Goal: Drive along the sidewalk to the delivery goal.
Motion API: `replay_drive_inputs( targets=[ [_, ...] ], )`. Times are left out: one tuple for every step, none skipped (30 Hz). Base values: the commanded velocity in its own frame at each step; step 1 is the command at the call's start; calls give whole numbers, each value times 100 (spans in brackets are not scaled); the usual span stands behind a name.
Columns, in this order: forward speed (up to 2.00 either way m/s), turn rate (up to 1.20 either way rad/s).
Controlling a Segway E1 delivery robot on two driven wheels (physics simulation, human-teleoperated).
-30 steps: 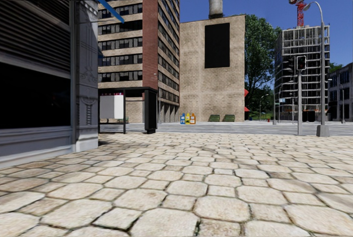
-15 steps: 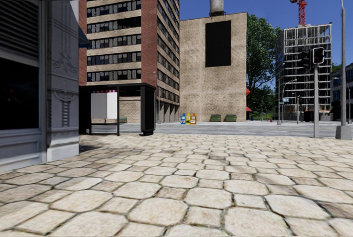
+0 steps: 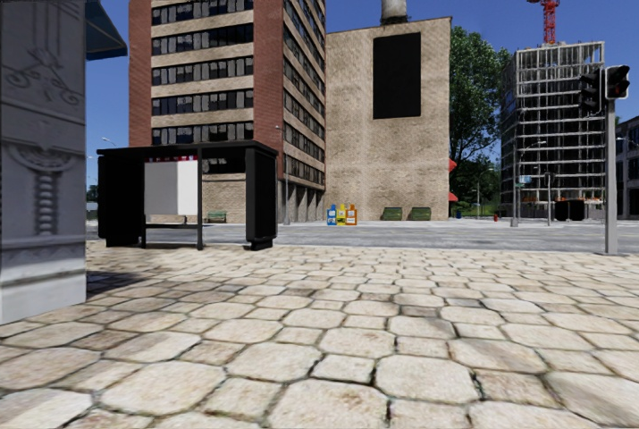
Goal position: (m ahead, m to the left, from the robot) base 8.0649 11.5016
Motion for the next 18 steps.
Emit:
replay_drive_inputs(
  targets=[
    [200,0],
    [200,0],
    [200,0],
    [200,0],
    [200,0],
    [200,0],
    [200,0],
    [200,9],
    [200,9],
    [200,19],
    [200,25],
    [200,27],
    [200,27],
    [200,34],
    [200,38],
    [200,40],
    [200,40],
    [200,41]
  ],
)
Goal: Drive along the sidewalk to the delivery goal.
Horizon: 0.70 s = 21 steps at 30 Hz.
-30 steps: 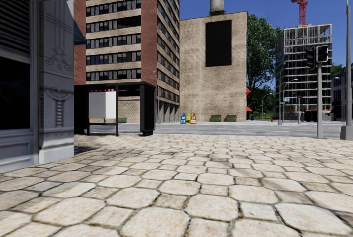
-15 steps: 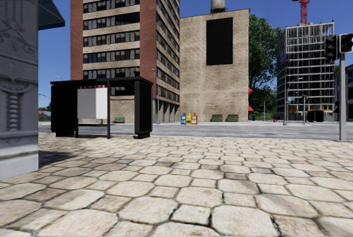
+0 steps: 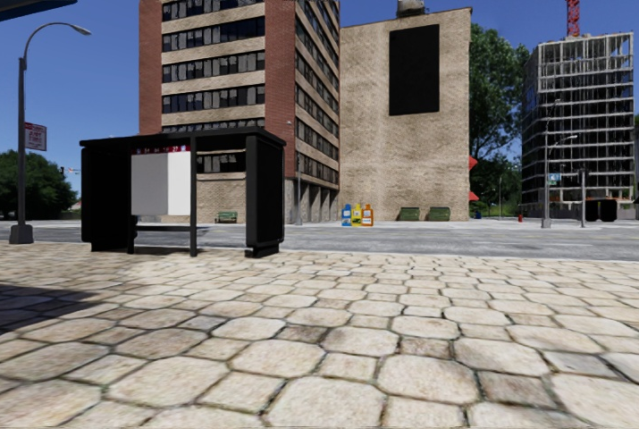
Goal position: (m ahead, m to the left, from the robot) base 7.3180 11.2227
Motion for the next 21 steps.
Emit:
replay_drive_inputs(
  targets=[
    [200,41],
    [200,41],
    [200,41],
    [200,41],
    [200,41],
    [200,45],
    [200,46],
    [200,46],
    [200,46],
    [200,47],
    [200,47],
    [200,47],
    [200,50],
    [200,54],
    [200,54],
    [200,56],
    [200,57],
    [200,57],
    [200,57],
    [200,57],
    [200,57]
  ],
)
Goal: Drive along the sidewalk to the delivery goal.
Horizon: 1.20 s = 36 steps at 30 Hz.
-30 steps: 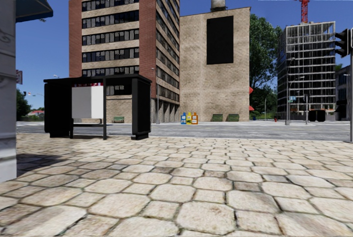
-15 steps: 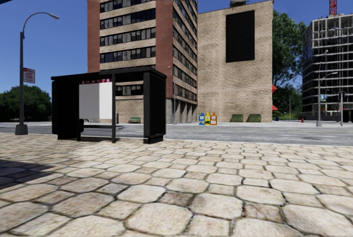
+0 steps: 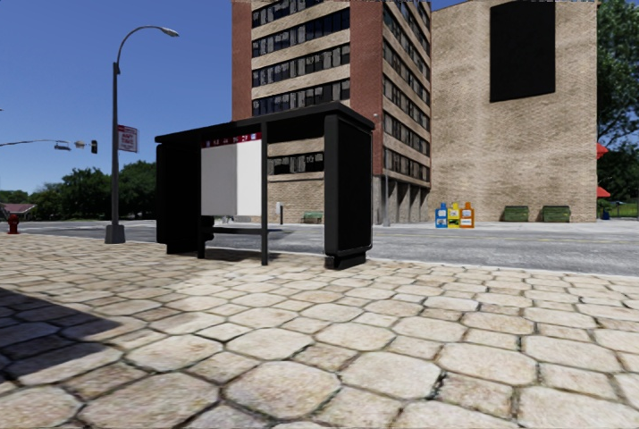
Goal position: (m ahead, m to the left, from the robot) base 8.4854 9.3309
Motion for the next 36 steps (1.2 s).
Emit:
replay_drive_inputs(
  targets=[
    [200,57],
    [200,57],
    [200,57],
    [200,57],
    [200,57],
    [200,58],
    [200,63],
    [200,66],
    [200,66],
    [200,68],
    [200,68],
    [200,68],
    [200,68],
    [199,68],
    [199,68],
    [199,68],
    [199,68],
    [199,68],
    [199,68],
    [199,68],
    [199,68],
    [199,66],
    [199,64],
    [199,64],
    [199,64],
    [199,63],
    [199,63],
    [199,63],
    [199,63],
    [200,63],
    [200,63],
    [200,62],
    [200,62],
    [200,62],
    [200,60],
    [200,60]
  ],
)
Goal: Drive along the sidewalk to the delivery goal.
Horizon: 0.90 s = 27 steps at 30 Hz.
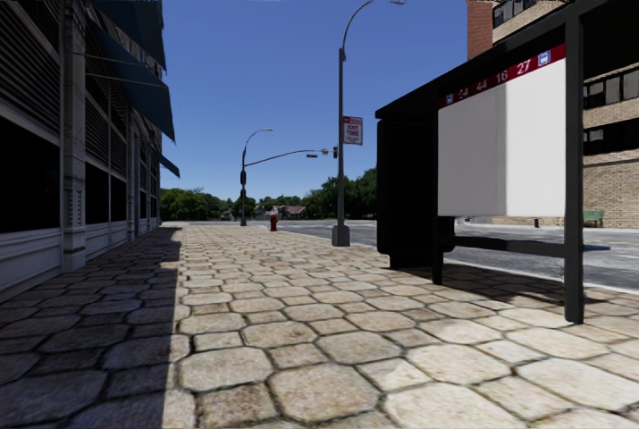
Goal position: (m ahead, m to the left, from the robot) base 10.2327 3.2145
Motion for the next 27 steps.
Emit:
replay_drive_inputs(
  targets=[
    [200,60],
    [200,60],
    [200,60],
    [200,59],
    [200,58],
    [200,57],
    [200,57],
    [200,52],
    [200,41],
    [200,11],
    [200,11],
    [200,0],
    [200,0],
    [200,0],
    [200,0],
    [200,0],
    [200,0],
    [200,0],
    [200,0],
    [200,0],
    [200,0],
    [200,0],
    [200,0],
    [200,0],
    [200,0],
    [200,0],
    [200,0]
  ],
)
